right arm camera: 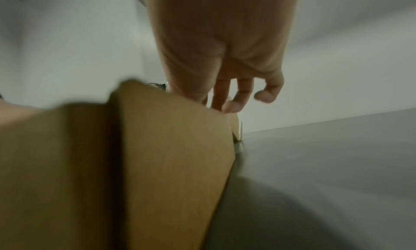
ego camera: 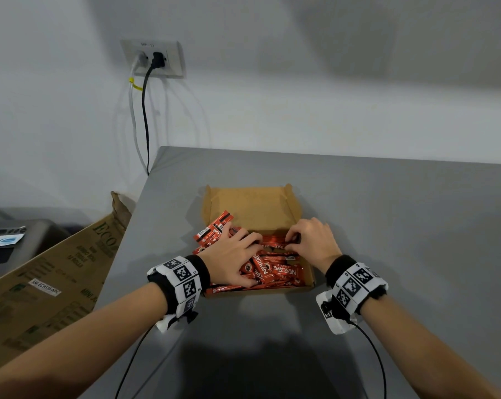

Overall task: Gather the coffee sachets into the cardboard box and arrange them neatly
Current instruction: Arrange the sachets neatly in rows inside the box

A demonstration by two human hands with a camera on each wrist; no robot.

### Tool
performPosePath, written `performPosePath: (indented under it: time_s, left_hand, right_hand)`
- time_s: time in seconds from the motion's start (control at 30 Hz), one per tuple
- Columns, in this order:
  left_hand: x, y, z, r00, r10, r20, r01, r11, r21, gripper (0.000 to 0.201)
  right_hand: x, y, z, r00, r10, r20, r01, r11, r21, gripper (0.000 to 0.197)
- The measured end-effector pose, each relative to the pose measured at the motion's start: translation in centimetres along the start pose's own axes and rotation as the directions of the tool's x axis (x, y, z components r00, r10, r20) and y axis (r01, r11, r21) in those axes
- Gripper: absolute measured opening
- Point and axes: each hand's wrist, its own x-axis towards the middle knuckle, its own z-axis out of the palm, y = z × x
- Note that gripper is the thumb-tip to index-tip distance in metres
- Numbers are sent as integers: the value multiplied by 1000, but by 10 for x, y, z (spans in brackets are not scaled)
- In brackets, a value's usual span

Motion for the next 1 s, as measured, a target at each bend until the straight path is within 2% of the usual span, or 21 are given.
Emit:
performPosePath:
  time_s: [0.1, 0.23, 0.4, 0.5, 0.53, 0.63, 0.77, 0.9, 1.0]
  left_hand:
    - [-1, 0, 1, 1000, 3, -20, -2, 1000, 16, 76]
    - [0, 0, 1, 999, 18, -37, -17, 1000, 25, 75]
    - [0, 0, 1, 999, 26, -30, -26, 999, 28, 75]
    - [0, 0, 1, 1000, 15, -25, -14, 999, 31, 75]
    - [0, 0, 1, 1000, 12, -25, -11, 999, 33, 75]
    - [0, 0, 0, 999, 18, -34, -17, 999, 30, 73]
    - [0, 0, 0, 999, 23, -36, -22, 1000, 18, 73]
    - [0, 0, 0, 1000, 15, -6, -15, 1000, 6, 74]
    - [-1, -1, 0, 1000, 2, 29, -2, 1000, -8, 77]
  right_hand:
    - [1, 4, -4, 1000, -2, -10, 3, 997, 74, 7]
    - [1, 5, -3, 999, -46, 16, 47, 998, -33, 6]
    - [2, 1, -2, 999, -40, 14, 41, 997, -60, 5]
    - [-2, -3, -7, 995, -100, -25, 96, 987, -128, 17]
    - [-4, -6, -9, 989, -147, -8, 145, 981, -131, 21]
    - [-10, -15, -11, 945, -275, 179, 299, 946, -125, 31]
    - [-11, -20, -5, 922, -279, 270, 336, 922, -193, 33]
    - [-10, -21, -8, 902, -315, 295, 365, 921, -134, 26]
    - [-11, -14, -21, 926, -317, 206, 316, 948, 37, 23]
